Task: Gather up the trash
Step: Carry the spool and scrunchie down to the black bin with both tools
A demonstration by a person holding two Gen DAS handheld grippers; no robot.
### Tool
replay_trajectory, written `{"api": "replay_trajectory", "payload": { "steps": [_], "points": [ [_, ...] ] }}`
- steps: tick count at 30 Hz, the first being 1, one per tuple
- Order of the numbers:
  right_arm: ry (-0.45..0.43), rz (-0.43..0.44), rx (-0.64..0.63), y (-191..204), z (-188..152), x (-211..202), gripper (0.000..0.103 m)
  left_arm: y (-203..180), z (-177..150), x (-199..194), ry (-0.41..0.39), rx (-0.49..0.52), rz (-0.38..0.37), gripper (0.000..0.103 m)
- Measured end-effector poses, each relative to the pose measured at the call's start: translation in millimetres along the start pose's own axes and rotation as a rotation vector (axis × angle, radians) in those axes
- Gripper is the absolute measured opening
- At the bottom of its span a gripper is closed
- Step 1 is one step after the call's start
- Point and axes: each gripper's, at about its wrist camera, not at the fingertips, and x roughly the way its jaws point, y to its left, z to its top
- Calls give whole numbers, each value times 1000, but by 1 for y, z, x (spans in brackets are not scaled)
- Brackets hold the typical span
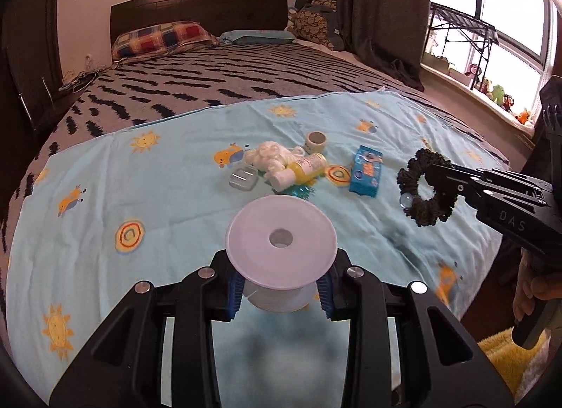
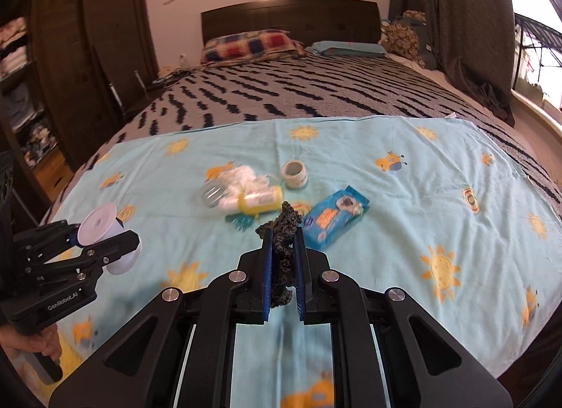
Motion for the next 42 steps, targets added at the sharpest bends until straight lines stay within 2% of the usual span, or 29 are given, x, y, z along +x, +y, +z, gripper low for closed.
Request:
{"api": "replay_trajectory", "payload": {
  "steps": [5, 10, 14, 18, 26, 31, 35, 42],
  "points": [
    [4, 46, -16, 6, -49, -35, 12, -28, -54, -33, 7, 42, -63, 32],
    [-3, 20, -69, 21, -105, -61, 12, -46, -99, -56, 6, 53, -122, 32],
    [19, 20, -61, 29, -146, -73, 12, -55, -132, -62, 24, 60, -133, 32],
    [57, 22, -35, 32, -179, -77, 12, -61, -164, -57, 82, 47, -155, 32],
    [178, 53, 79, 34, -232, -57, 12, -71, -208, -33, 194, 12, -186, 32],
    [262, 36, 131, 29, -250, -26, 12, -75, -234, 2, 307, 25, -179, 32],
    [321, 34, 158, 25, -260, 0, 12, -74, -250, 35, 396, -6, -205, 32],
    [376, 7, 143, 26, -275, 20, 15, -60, -262, 60, 439, -47, -183, 33]
  ]
}}
